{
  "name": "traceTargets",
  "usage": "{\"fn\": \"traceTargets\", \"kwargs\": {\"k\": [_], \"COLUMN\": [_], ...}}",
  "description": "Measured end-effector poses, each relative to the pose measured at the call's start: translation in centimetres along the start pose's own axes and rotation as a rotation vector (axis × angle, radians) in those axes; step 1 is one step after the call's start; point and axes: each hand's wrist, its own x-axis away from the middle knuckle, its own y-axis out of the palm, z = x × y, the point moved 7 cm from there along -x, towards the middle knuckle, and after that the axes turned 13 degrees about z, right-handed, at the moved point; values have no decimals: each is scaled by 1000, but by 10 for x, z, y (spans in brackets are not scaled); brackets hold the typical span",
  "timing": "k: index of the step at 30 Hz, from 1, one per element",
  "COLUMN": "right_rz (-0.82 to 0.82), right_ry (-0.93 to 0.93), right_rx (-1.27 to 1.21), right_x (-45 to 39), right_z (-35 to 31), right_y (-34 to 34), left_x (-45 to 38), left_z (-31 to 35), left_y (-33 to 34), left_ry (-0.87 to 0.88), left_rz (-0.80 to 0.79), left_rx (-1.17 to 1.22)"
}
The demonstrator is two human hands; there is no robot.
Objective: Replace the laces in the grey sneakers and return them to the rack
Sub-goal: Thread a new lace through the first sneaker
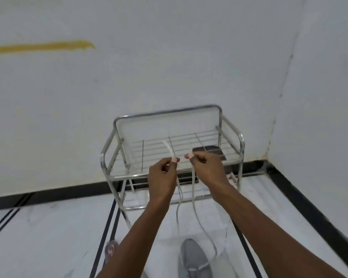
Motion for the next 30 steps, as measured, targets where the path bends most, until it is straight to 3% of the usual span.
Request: {"fn": "traceTargets", "kwargs": {"k": [7,13,16,20,30], "right_rz": [-46,-50,-54,-36,-147], "right_ry": [235,423,493,438,348], "right_rx": [206,310,390,451,557], "right_x": [60,109,134,158,169], "right_z": [175,279,313,318,324], "right_y": [-3,-21,-28,-31,2], "left_x": [85,138,161,183,178], "left_z": [-181,-277,-300,-304,-308], "left_y": [-13,-29,-37,-49,-26], "left_ry": [-330,-478,-569,-521,-402], "left_rz": [3,74,88,138,-126], "left_rx": [-138,-203,-253,-346,-394]}}
